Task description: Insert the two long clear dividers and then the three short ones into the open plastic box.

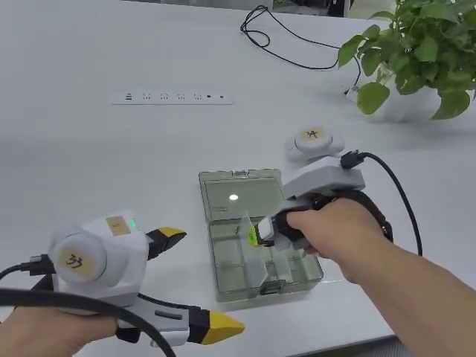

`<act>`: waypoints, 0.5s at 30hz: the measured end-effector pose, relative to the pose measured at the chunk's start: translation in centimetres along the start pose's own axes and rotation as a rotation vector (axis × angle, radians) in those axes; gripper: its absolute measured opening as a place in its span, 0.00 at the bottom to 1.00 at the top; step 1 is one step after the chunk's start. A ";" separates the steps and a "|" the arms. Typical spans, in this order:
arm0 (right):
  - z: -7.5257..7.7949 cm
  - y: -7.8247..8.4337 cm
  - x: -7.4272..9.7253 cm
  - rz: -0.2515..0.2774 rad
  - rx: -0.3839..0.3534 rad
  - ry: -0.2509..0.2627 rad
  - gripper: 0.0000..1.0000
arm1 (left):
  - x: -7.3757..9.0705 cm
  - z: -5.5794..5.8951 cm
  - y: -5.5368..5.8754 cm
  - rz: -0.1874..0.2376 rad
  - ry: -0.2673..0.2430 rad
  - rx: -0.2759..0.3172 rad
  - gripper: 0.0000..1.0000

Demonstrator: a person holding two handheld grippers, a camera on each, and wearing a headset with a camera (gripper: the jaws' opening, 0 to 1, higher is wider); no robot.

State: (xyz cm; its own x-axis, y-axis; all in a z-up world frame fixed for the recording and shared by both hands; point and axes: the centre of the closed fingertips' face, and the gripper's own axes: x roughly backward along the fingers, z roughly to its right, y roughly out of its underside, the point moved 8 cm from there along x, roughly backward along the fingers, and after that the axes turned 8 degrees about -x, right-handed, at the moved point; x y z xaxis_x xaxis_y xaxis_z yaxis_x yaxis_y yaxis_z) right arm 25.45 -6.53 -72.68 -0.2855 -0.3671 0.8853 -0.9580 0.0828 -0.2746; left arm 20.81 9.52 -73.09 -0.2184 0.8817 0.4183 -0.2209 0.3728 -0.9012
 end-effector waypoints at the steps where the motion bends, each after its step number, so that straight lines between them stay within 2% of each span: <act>1: 0.0 0.0 0.0 0.000 0.000 0.000 0.06 | 0.0 0.0 0.0 0.000 0.001 0.001 1.00; 15: 0.0 0.4 0.2 0.051 0.017 0.014 0.06 | -0.1 0.0 0.1 0.005 -0.001 0.009 1.00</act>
State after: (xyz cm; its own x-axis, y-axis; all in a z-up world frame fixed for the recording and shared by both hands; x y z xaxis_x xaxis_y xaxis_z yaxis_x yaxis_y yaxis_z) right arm 24.97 -6.54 -72.63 -0.3341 -0.3498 0.8752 -0.9417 0.0850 -0.3255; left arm 20.84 9.47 -73.24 -0.2204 0.8834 0.4135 -0.2281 0.3655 -0.9024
